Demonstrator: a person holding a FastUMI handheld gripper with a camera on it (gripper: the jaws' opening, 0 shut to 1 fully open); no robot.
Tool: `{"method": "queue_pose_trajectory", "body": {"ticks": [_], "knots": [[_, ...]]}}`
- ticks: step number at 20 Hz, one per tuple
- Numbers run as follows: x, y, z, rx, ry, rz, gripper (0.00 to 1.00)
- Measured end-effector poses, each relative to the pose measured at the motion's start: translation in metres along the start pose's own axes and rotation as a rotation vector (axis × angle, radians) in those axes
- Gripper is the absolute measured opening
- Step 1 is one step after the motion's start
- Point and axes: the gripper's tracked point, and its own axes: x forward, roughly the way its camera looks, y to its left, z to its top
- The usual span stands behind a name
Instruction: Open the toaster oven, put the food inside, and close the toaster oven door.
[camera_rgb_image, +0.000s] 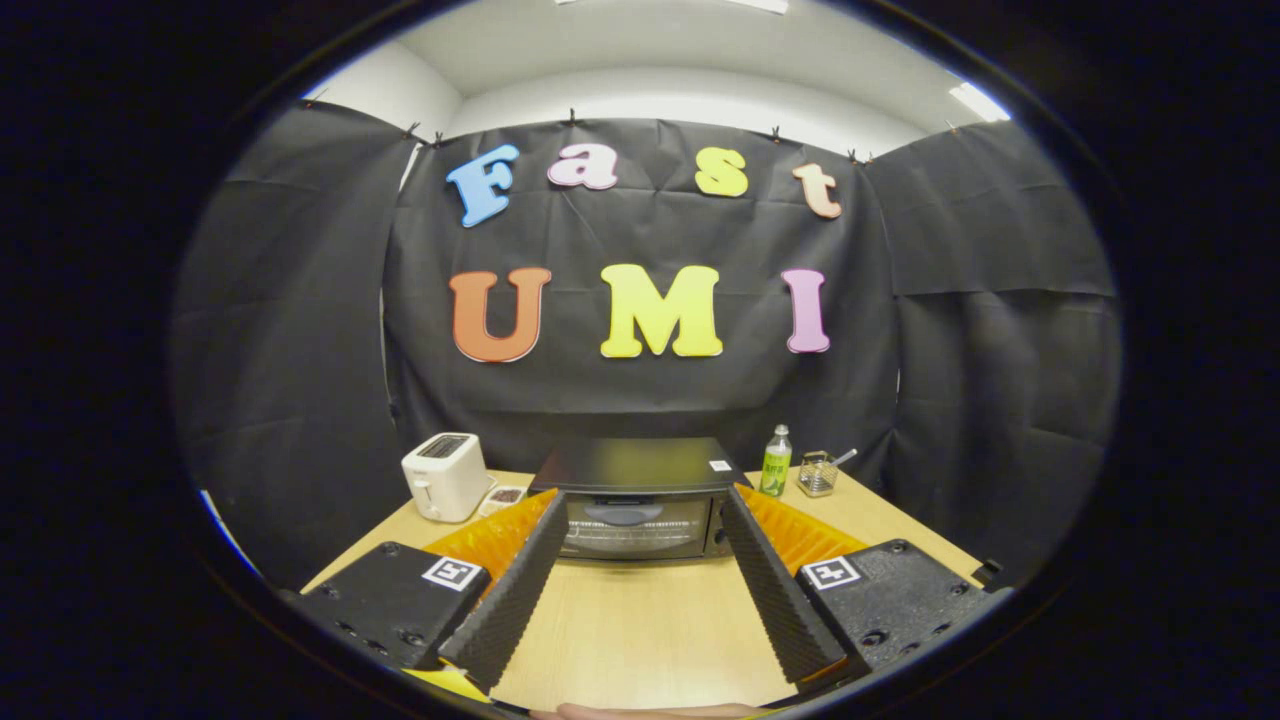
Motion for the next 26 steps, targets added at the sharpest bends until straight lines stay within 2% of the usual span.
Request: {"method": "queue_pose_trajectory", "body": {"ticks": [4,8,18,26], "knots": [[0.029,-0.002,-0.001,0.013,0.003,0.003,1.00],[0.077,-0.009,-0.004,0.009,0.000,-0.019,1.00],[0.203,0.013,-0.057,0.047,0.120,0.033,1.00],[0.258,0.017,-0.103,0.019,0.206,-0.001,1.00]]}}
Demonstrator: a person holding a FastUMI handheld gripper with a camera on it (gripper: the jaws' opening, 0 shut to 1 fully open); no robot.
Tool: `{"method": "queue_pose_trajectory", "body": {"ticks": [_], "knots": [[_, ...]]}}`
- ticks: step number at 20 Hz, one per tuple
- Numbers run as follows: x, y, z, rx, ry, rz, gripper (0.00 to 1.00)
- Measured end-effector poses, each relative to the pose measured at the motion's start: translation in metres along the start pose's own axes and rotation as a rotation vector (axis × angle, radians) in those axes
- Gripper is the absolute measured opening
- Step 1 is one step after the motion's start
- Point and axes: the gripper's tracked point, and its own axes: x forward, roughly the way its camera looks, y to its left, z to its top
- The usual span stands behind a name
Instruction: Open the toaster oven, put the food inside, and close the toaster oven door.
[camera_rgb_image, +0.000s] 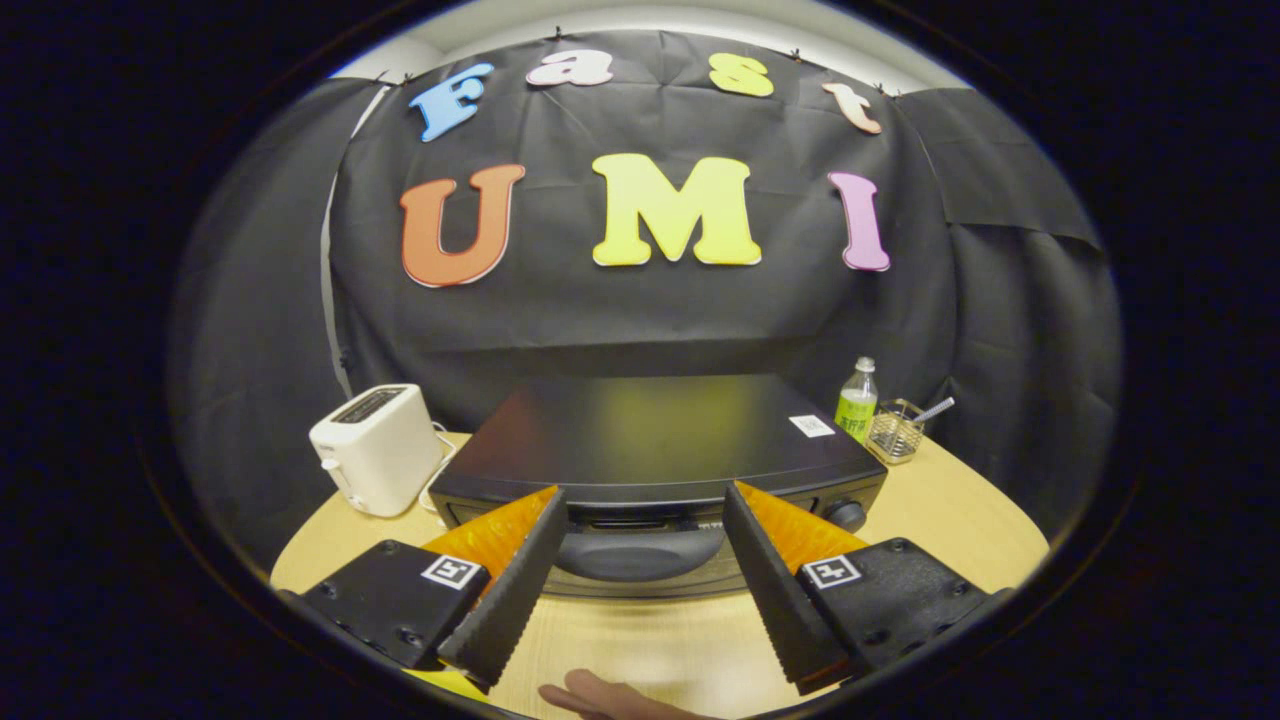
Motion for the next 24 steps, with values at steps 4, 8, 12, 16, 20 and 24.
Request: {"method": "queue_pose_trajectory", "body": {"ticks": [4,8,12,16,20,24], "knots": [[0.015,0.001,-0.007,-0.004,0.033,-0.010,1.00],[0.020,0.005,-0.012,-0.049,0.065,-0.017,1.00],[0.017,0.004,-0.013,-0.046,0.074,-0.023,1.00],[0.001,0.002,-0.024,-0.030,0.112,-0.012,1.00],[-0.022,-0.002,-0.045,-0.022,0.168,-0.014,1.00],[-0.041,-0.004,-0.070,-0.036,0.198,0.008,1.00]]}}
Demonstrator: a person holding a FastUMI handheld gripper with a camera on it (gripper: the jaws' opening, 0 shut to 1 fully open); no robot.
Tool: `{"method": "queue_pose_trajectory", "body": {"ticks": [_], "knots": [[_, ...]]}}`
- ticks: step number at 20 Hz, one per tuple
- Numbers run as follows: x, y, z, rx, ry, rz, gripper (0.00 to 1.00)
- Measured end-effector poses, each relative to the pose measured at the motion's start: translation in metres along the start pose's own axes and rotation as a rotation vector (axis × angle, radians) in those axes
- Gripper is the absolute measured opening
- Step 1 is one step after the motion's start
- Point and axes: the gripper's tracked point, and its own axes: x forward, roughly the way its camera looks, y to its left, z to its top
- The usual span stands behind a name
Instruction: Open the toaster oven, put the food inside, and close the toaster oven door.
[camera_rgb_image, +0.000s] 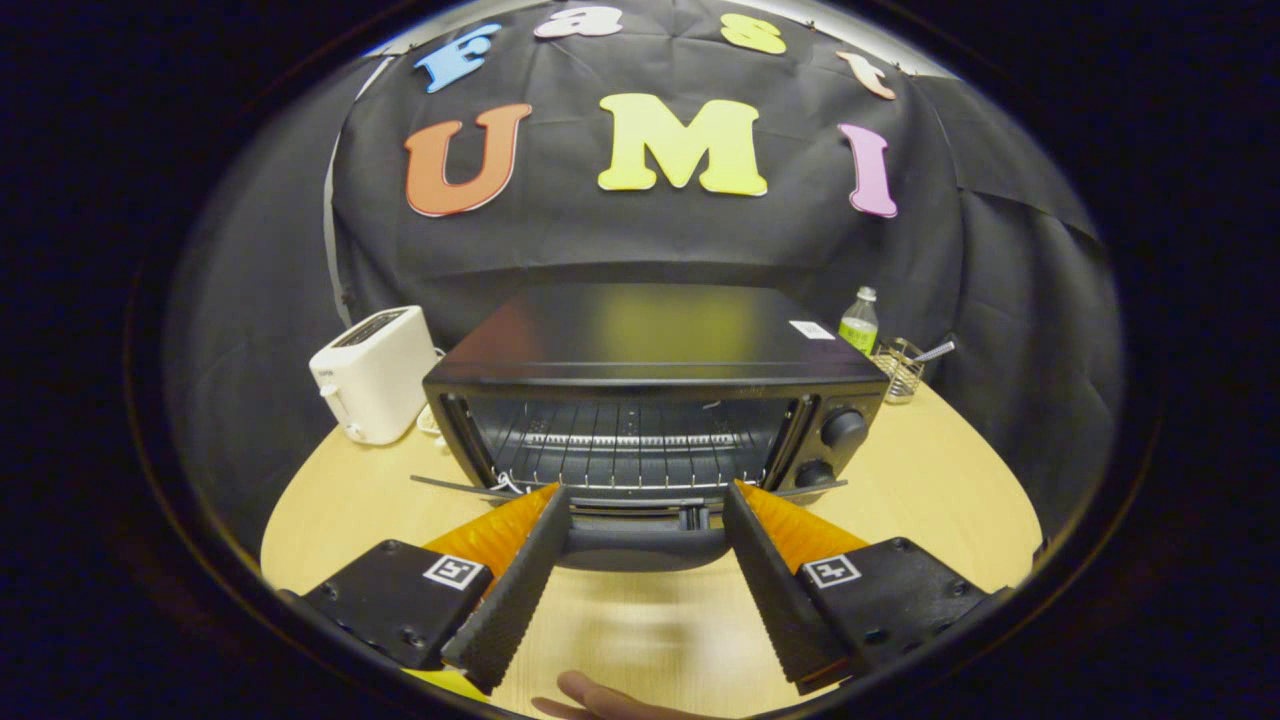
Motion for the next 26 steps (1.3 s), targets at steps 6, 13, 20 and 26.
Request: {"method": "queue_pose_trajectory", "body": {"ticks": [6,13,20,26], "knots": [[-0.008,-0.002,-0.030,-0.027,-0.018,0.000,1.00],[-0.012,-0.002,-0.088,-0.030,0.028,-0.001,1.00],[-0.007,-0.002,-0.110,-0.006,0.059,0.003,1.00],[-0.006,0.002,-0.113,0.016,0.079,0.027,1.00]]}}
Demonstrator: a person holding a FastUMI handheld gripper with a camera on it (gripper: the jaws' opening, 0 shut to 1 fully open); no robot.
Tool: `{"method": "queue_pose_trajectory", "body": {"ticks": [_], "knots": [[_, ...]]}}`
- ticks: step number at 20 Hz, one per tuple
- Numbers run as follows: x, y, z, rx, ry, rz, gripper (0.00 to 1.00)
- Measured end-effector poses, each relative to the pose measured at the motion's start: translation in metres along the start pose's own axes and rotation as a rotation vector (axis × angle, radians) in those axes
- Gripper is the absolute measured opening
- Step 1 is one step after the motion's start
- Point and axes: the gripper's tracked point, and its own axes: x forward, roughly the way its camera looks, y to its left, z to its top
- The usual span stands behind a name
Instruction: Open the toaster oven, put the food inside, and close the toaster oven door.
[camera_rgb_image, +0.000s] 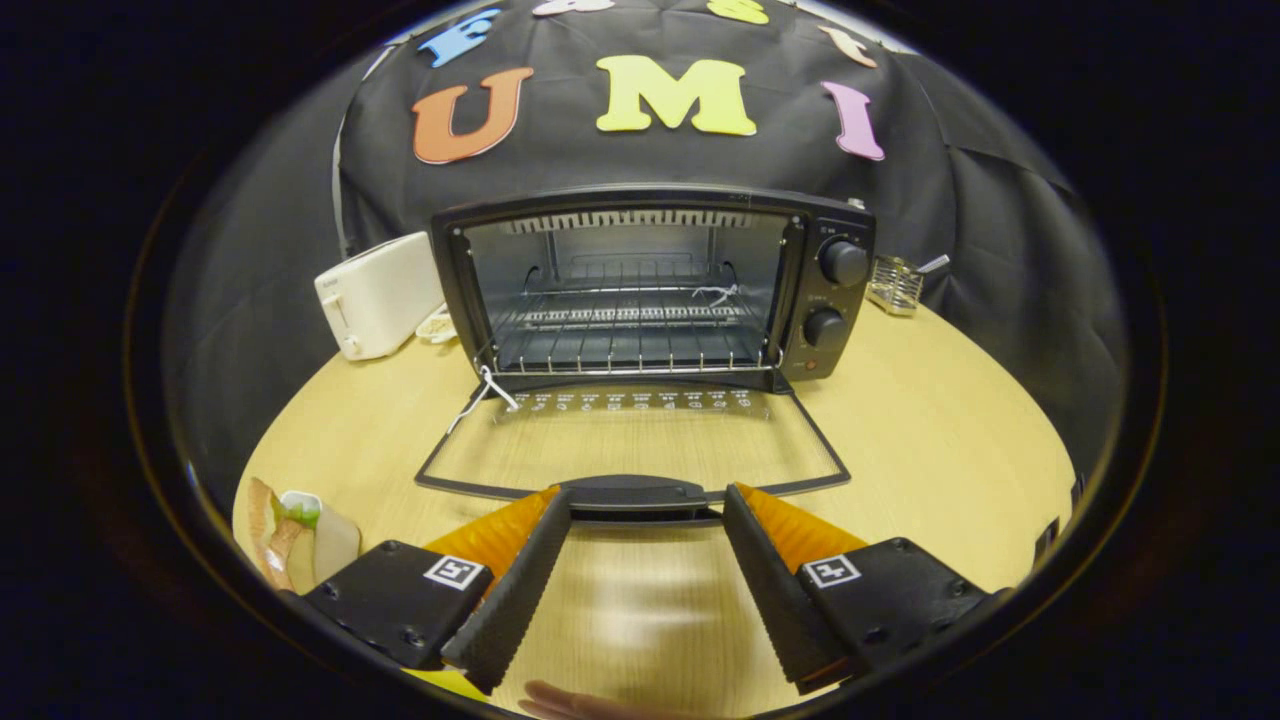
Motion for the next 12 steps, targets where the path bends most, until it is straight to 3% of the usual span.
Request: {"method": "queue_pose_trajectory", "body": {"ticks": [6,12], "knots": [[-0.028,0.024,0.026,-0.056,-0.037,0.097,1.00],[-0.069,0.091,0.023,-0.041,0.132,0.344,1.00]]}}
